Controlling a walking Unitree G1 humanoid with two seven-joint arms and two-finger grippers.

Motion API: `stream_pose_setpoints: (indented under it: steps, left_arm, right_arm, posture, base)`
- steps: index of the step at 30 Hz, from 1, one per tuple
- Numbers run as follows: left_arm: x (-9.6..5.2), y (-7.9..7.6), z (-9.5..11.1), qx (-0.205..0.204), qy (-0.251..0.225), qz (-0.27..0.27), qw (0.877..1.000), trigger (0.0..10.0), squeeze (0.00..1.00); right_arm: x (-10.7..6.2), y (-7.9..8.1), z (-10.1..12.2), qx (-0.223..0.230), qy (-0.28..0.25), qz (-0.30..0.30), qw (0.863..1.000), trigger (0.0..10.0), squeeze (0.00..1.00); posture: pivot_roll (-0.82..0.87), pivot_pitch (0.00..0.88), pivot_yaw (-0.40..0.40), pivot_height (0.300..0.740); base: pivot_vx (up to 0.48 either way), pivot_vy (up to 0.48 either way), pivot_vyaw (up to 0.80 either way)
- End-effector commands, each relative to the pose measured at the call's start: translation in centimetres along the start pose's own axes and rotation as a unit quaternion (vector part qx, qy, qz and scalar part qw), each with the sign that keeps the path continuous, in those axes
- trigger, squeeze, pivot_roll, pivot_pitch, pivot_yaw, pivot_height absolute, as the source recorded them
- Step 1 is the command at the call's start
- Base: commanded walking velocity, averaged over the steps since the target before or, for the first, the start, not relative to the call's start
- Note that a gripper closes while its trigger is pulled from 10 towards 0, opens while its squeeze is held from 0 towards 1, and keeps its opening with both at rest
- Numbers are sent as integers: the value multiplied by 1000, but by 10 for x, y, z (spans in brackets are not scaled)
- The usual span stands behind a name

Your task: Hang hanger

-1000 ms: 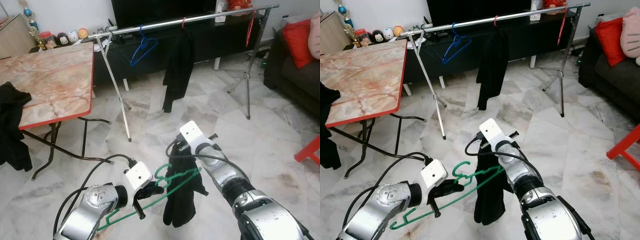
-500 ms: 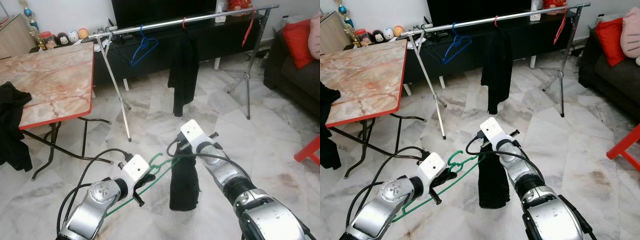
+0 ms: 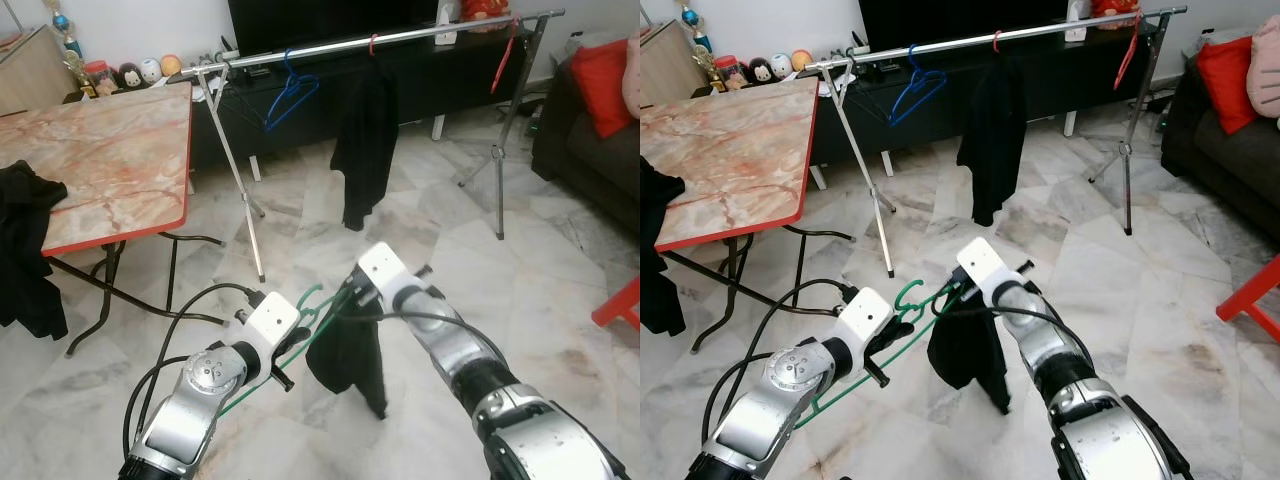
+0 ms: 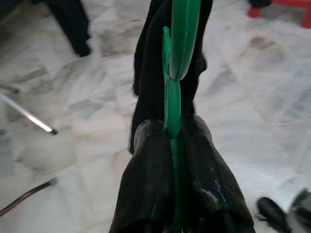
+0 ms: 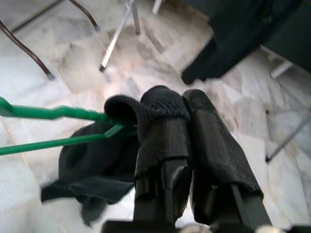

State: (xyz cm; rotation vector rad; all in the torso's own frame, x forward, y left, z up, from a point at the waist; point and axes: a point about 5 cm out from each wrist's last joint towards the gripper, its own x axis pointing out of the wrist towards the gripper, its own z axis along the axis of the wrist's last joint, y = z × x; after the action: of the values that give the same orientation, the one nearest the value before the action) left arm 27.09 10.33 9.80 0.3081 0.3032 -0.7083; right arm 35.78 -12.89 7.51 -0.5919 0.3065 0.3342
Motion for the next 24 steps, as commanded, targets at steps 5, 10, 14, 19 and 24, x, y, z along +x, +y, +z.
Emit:
stream_pose_setpoints:
  steps: [5,10,14,19,24]
  left_arm:
    - [-3,-7,4,-12,-8,-31,999,10000,0]
    - [-4,-8,6,-15,-10,-34,999,10000,0]
    - [-4,-8,7,-17,-10,-35,999,10000,0]
    - [-5,-17,10,-26,-15,-73,997,10000,0]
    - [-6,-22,10,-28,-15,-91,995,10000,0]
  right_arm:
    - [0,-4,1,1,6,-25,1000,10000,0]
    - [2,-6,7,3,2,-38,999,10000,0]
    - [3,-6,9,5,0,-44,999,10000,0]
    - [4,-2,8,21,6,-63,998,10000,0]
    - [4,-6,9,26,4,-86,996,10000,0]
  posture:
    - [-95,0,97,740]
    - [-88,0,94,740]
    - [-88,0,94,740]
    - [-86,0,98,740]
    - [-86,0,98,740]
  base:
    - [0,0,0]
    - [0,0,0]
    - [0,0,0]
    - [0,0,0]
    - [0,0,0]
